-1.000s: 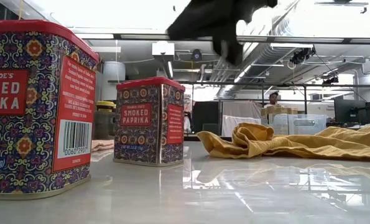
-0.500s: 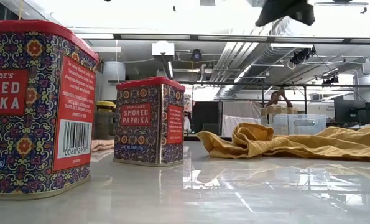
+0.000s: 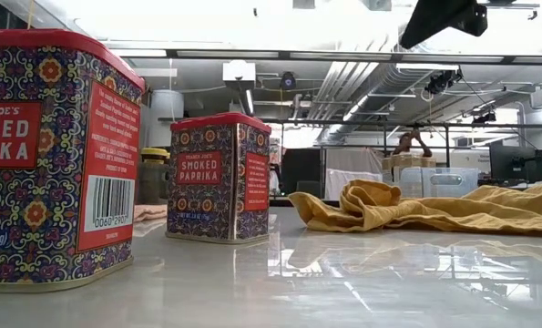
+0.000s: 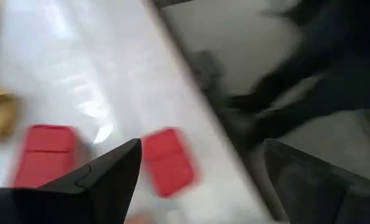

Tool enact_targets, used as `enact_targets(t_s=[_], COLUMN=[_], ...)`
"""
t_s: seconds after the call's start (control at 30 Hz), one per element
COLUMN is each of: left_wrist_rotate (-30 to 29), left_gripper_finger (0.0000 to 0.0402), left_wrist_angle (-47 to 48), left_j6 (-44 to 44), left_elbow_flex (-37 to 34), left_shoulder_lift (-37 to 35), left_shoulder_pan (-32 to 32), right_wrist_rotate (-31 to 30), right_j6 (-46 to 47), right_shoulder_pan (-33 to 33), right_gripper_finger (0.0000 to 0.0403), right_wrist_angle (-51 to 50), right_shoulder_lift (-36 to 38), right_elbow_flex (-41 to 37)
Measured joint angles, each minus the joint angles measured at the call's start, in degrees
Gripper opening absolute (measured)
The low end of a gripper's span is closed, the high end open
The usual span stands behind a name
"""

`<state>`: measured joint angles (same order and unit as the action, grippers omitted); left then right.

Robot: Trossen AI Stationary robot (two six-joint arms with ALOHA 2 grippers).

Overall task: Sort spices by type
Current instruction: Put the bottom red seasoning can into the gray bin

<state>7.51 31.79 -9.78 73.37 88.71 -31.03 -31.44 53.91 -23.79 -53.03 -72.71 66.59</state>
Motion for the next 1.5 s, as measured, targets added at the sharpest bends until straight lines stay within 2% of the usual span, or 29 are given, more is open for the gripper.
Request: enact_targets(t_s=[0.1, 0.3, 0.5, 0.73, 0.93, 1.37, 1.5], left_wrist_rotate=[-6.9, -8.8, -17.1, -17.9, -15.3, -15.2, -15.2], left_gripper_finger=[0.0323, 0.0324, 0.0324, 0.0324, 0.0324, 0.0324, 0.03], left_wrist_angle=[0.0, 0.4, 3.4, 7.6, 7.5, 8.6, 8.7], left_j6=[-0.1, -6.0, -11.5, -15.3, -18.0, -21.7, -22.6], left_elbow_flex=[1.6, 6.6, 8.1, 8.0, 8.1, 8.0, 8.0], left_shoulder_lift=[4.7, 11.8, 15.0, 15.9, 18.1, 23.5, 23.8], left_shoulder_pan=[-0.8, -3.4, -6.0, -5.9, -5.9, -5.6, -5.6], right_wrist_rotate=[0.0, 0.6, 1.1, 1.5, 1.5, 1.5, 1.5], right_j6=[-0.2, -0.4, -0.4, -0.9, -1.0, -1.0, -1.1], right_shoulder_pan=[0.0, 0.0, 0.0, 0.0, 0.0, 0.0, 0.0], right_gripper_finger=[0.0, 0.0, 0.0, 0.0, 0.0, 0.0, 0.0], right_wrist_angle=[-1.5, -5.8, -7.9, -8.0, -8.1, -8.5, -8.5], right_shoulder_lift=[0.0, 0.0, 0.0, 0.0, 0.0, 0.0, 0.0], right_elbow_flex=[0.0, 0.0, 0.1, 0.1, 0.1, 0.1, 0.1])
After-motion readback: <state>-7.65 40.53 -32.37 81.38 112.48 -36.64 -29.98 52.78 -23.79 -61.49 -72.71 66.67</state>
